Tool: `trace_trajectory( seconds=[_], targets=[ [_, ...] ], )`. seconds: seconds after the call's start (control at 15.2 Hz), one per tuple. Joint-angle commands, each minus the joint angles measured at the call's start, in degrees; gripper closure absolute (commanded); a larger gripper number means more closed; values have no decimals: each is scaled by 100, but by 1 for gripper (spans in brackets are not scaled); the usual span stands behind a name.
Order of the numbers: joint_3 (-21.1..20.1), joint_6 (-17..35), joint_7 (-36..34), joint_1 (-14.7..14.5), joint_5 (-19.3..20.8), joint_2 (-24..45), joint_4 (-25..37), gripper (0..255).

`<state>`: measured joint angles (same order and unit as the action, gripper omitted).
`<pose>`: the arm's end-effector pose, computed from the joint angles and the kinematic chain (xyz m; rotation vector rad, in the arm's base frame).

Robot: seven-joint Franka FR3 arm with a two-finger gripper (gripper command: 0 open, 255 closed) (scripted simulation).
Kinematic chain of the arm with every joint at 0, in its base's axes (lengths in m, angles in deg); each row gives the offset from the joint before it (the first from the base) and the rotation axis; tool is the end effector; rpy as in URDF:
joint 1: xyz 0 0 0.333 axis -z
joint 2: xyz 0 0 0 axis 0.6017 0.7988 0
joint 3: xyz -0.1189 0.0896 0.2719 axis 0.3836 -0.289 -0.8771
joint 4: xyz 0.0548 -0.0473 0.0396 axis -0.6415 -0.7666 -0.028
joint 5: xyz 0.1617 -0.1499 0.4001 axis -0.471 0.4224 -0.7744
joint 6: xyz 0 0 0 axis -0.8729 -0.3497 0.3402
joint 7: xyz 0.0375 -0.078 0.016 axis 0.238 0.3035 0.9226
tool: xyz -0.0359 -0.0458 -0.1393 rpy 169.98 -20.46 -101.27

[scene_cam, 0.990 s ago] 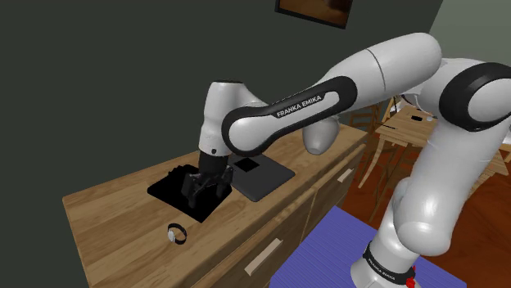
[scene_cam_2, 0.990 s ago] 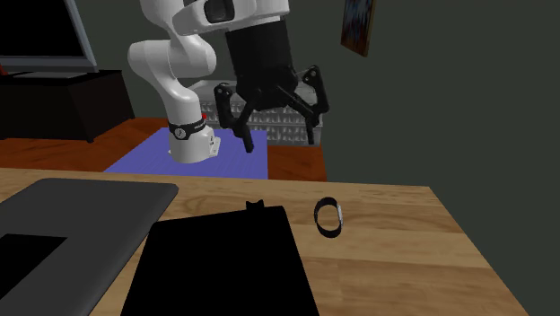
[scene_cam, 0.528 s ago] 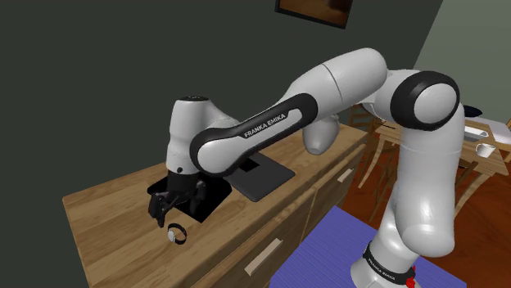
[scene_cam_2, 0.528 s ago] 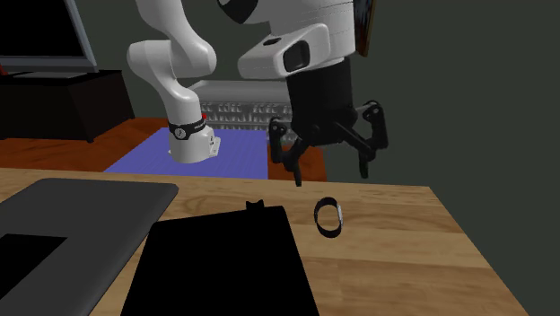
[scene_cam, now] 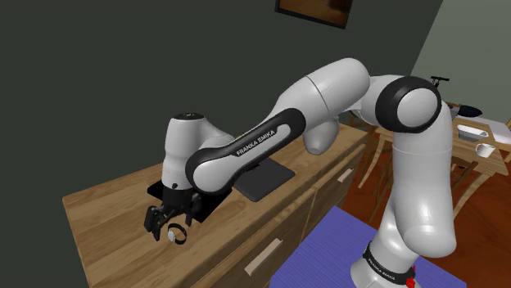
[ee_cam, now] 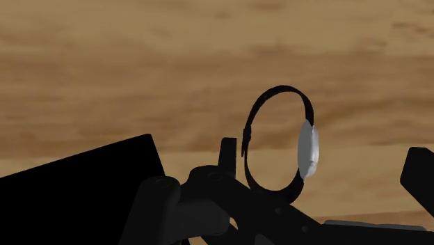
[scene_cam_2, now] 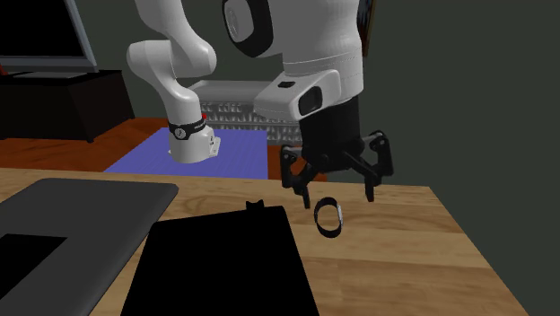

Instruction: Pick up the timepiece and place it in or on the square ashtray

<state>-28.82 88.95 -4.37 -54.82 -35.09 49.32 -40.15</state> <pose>0.5100 0.4722 0.2603 -2.9368 -0.0001 -0.0023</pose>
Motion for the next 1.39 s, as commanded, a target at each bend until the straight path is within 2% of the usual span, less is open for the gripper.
trace_trajectory(
  seconds=[0.0, 0.4, 0.46, 1.06, 1.32],
  targets=[
    [6, 34, -6, -9, 14, 30, -3, 0],
    [6, 34, -6, -9, 14, 30, -3, 0],
    [6, 34, -6, -9, 14, 30, -3, 255],
    [6, 34, -6, -9, 14, 30, -3, 255],
    [-30, -225, 9, 24, -54, -130, 107, 255]
  ],
)
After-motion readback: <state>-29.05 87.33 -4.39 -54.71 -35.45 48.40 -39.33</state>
